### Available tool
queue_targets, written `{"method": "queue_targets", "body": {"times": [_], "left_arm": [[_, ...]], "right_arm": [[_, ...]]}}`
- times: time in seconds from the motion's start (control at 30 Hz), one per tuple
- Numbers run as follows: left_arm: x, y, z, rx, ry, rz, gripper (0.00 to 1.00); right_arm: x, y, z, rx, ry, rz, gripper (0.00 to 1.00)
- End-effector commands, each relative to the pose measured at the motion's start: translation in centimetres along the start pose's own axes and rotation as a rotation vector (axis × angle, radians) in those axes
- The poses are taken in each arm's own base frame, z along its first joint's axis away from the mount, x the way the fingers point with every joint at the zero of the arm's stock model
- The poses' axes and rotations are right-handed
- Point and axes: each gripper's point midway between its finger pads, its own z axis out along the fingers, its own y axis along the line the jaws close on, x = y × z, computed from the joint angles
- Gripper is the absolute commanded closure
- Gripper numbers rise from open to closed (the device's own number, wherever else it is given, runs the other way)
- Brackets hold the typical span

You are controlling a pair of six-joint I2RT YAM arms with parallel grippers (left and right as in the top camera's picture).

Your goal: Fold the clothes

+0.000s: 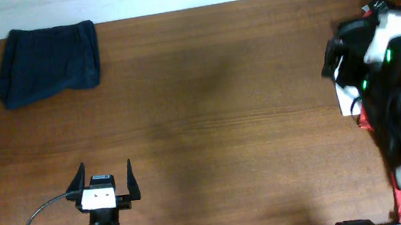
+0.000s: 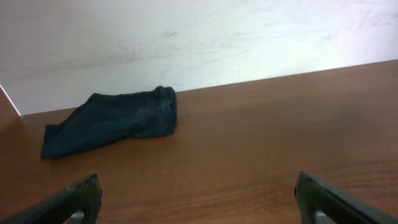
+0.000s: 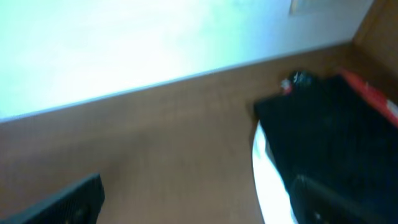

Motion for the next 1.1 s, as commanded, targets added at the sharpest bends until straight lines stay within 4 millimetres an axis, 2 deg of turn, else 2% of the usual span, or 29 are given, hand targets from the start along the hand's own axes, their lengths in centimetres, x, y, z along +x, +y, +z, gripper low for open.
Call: {"method": "queue_targets", "body": {"times": [0.0, 0.07, 0.2, 0.33, 0.7, 0.93, 1.07], "left_arm": [[0.2, 0.2, 0.0, -0.013, 0.004, -0.01, 0.01], [0.2, 0.2, 0.0, -0.013, 0.004, -0.01, 0.01], [0.2, 0.2, 0.0, -0.013, 0.004, -0.01, 0.01], [0.2, 0.2, 0.0, -0.013, 0.004, -0.01, 0.01], [0.2, 0.2, 0.0, -0.013, 0.004, -0.01, 0.01], [0.2, 0.3, 0.0, -0.013, 0.004, -0.01, 0.01], [0.2, 0.2, 0.0, -0.013, 0.004, -0.01, 0.01]], "right_arm": [[1.9, 0.8, -2.7, -0.09, -0.132, -0.007, 0.01], [3.7, 0.4, -3.9, -0.101, -0.192, -0.012, 0.01], [7.4, 0.0, -4.4, -0.125, -0.266, -0.016, 0.01], [10.5, 1.1, -4.2, -0.189, -0.308, -0.135, 0.01], [15.0, 0.2, -3.5, -0.192, -0.38, -0.133, 0.02], [17.8, 1.2, -1.9, -0.241, -0.383, -0.239, 0.01], [17.8, 1.4, -1.9, -0.239, -0.396, -0.306, 0.01]]}}
